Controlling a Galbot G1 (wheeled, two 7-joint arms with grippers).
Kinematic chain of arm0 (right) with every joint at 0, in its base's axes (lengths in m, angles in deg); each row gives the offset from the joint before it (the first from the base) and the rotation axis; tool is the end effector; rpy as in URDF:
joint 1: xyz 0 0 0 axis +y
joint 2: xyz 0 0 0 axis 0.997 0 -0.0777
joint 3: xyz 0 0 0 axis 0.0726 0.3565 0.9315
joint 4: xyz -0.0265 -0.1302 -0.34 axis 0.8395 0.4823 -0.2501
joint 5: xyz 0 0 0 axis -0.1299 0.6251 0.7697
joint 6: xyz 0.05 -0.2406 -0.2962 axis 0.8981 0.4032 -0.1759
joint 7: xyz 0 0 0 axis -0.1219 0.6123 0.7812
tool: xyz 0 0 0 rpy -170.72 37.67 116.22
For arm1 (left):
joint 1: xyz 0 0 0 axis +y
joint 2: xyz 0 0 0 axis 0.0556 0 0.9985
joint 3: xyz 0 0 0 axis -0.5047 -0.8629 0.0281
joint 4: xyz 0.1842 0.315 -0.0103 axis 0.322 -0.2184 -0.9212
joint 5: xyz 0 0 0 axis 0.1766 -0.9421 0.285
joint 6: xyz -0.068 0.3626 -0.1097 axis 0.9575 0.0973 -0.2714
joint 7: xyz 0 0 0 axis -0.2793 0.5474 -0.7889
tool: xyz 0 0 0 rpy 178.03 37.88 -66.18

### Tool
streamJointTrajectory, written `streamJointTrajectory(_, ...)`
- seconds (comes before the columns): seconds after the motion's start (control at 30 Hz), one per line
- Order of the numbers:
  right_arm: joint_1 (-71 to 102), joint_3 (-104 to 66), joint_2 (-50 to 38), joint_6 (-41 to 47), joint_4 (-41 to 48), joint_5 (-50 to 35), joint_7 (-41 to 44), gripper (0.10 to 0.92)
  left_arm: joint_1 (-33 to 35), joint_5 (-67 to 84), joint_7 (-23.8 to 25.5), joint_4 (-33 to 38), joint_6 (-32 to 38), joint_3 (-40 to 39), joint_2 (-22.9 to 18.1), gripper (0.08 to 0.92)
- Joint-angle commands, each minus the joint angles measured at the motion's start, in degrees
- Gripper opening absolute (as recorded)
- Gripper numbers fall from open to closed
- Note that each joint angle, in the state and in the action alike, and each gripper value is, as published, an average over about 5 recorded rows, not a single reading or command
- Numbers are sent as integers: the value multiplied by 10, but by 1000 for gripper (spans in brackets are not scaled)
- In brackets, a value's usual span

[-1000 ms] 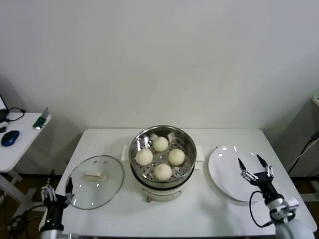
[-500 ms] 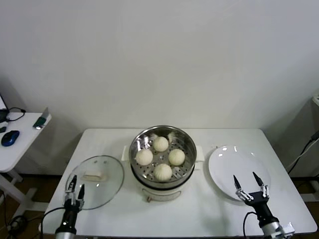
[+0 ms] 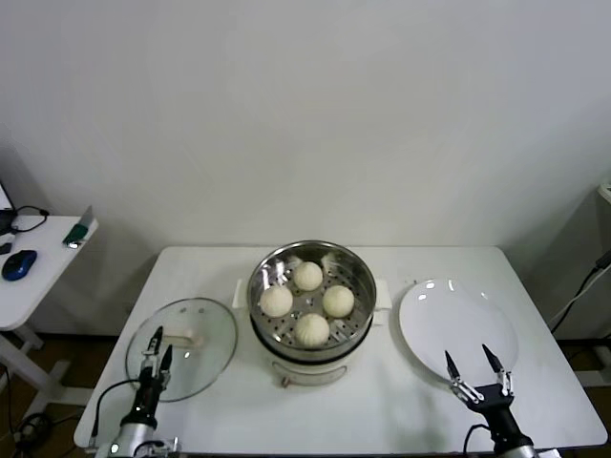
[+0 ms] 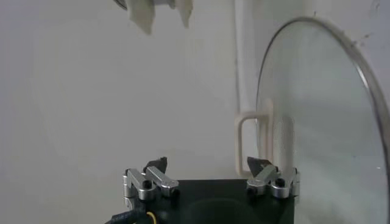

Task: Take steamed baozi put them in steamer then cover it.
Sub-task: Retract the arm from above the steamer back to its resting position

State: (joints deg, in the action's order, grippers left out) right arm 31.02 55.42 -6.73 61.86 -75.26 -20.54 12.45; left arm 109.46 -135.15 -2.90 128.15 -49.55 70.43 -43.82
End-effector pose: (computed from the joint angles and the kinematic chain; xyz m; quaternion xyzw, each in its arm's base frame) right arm 0.1526 -0.1688 -0.4432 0.0700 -0.9975 0.0010 0.0071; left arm 0.2090 0.1470 -0.4895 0.0206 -0.6775 -0.7351 0.0125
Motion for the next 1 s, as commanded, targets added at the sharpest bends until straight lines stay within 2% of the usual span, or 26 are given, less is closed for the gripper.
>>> streamJointTrajectory(0.03,13,-1,5,-10,-2,3,0,823,-63,-6,10,-57,1,-13,14,823)
streamJointTrajectory(0.5,21,-1,14,-20,-2,3,-3,823,-80,5,19,-76,8,-21,29,807)
streamJointTrajectory(0.63,19,-1,15,-19,-2,3,-3,823,-79,2,20,-81,17,-20,29,719)
streamJointTrajectory(1.0,18,-1,18,-18,0,3,-4,823,-78,1,19,-90,33,-18,27,398)
